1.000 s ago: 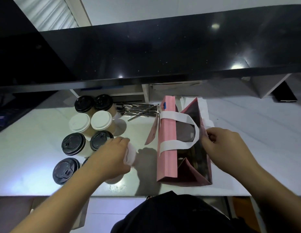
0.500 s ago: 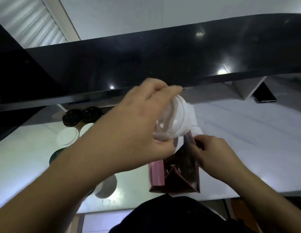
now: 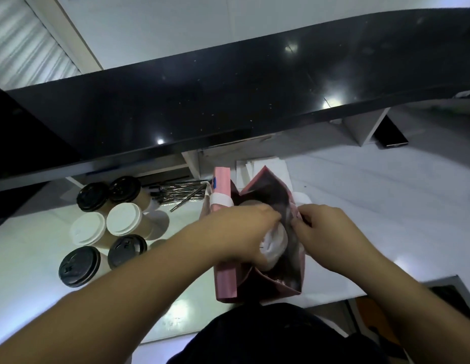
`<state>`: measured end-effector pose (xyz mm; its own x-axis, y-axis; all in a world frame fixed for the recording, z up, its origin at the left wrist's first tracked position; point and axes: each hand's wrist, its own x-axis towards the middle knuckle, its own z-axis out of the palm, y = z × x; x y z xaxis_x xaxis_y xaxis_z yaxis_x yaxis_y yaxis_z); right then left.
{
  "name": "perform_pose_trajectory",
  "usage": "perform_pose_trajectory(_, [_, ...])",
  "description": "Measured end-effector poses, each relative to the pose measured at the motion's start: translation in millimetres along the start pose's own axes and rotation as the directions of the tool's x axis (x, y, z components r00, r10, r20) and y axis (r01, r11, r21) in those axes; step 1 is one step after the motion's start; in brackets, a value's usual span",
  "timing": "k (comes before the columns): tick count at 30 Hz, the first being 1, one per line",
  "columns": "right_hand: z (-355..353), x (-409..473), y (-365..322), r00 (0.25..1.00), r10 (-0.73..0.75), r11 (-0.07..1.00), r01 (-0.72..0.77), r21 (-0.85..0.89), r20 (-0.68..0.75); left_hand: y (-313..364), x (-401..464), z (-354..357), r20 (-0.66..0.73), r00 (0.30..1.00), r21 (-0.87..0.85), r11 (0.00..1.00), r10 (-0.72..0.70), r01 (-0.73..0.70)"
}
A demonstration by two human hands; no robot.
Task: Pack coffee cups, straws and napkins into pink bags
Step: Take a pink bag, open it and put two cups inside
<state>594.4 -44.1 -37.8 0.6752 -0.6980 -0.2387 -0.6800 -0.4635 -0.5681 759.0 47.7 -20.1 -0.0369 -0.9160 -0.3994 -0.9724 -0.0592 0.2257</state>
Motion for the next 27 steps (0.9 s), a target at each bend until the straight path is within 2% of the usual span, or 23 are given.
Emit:
perform_pose_trajectory(4, [1.9, 2.6, 2.2, 1.000, 0.007, 1.000, -0.007, 0.006, -0.014, 0.2, 17.5, 23.5, 0.052, 0.995, 0.121, 0.989, 0.084, -0.089])
perform_pose_trajectory(8, [2.9, 2.4, 2.0, 1.000, 0.009, 1.000, -0.008, 0.016, -0.020, -6.2, 25.0, 39.3, 0.036, 0.987, 0.188, 0.969, 0.156, -0.160])
perform_pose_trajectory(17, [2.9, -1.1, 0.9, 0.999, 0.012, 0.999, -0.011, 0.031, -0.048, -13.4, 23.4, 62.0, 0.059, 0.966, 0.175, 0.950, 0.252, -0.258])
perform_pose_trajectory(25, [2.3, -2.0, -1.0, 0.998, 0.039, 0.999, -0.038, 0.032, -0.048, -22.8, 20.4, 74.4, -0.027, 0.946, 0.127, 0.940, 0.322, -0.317])
perform_pose_trajectory(27, [1.6, -1.6, -2.4, 0.997, 0.061, 0.998, -0.060, 0.035, -0.043, -26.2, 20.0, 70.2, 0.000, 0.945, 0.111, 0.939, 0.327, -0.325])
